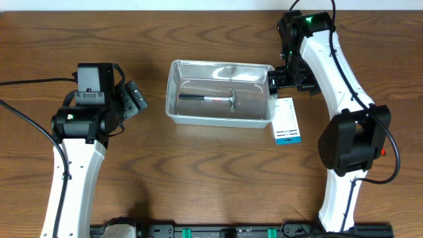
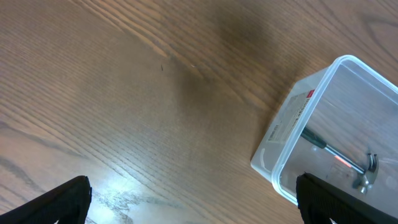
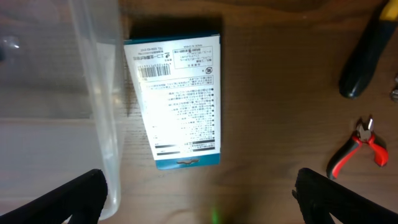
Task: Pack container
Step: 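Move the right gripper down onto the blue-labeled box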
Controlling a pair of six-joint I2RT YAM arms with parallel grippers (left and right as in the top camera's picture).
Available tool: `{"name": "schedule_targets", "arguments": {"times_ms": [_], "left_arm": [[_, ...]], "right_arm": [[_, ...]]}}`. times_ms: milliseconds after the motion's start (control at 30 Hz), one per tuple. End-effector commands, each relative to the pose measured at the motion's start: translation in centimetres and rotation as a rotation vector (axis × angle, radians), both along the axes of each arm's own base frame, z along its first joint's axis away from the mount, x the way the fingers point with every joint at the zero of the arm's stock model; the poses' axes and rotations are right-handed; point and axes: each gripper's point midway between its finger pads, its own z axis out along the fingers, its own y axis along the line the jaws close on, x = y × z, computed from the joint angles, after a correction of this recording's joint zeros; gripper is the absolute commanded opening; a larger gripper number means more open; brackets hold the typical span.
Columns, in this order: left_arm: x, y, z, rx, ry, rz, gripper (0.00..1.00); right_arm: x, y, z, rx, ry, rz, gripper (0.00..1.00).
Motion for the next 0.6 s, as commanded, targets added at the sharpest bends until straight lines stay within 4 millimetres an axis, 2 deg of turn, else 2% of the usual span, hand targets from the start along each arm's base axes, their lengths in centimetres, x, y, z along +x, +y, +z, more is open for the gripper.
{"name": "schedule_targets", "arguments": {"times_ms": [0, 133, 300, 567], "left_arm": [[0.2, 0.3, 0.2, 0.011, -0.001, 0.009, 0.98], [0.2, 0.3, 0.2, 0.011, -0.001, 0.009, 0.98], [0.2, 0.3, 0.2, 0.011, -0.001, 0.009, 0.98], [0.2, 0.3, 0.2, 0.011, -0.001, 0.009, 0.98]], "right_arm": [[-0.4, -0.8, -0.1, 0.010, 0.009, 0.025, 0.99], [-0.8, -1.7, -1.7, 0.007, 0.032, 0.005, 0.99], [-0.9, -2.3, -2.3, 0.045, 0.047, -0.004, 0.99], [-0.6, -1.2, -3.7, 0.124, 0.040, 0.002, 0.99]]}}
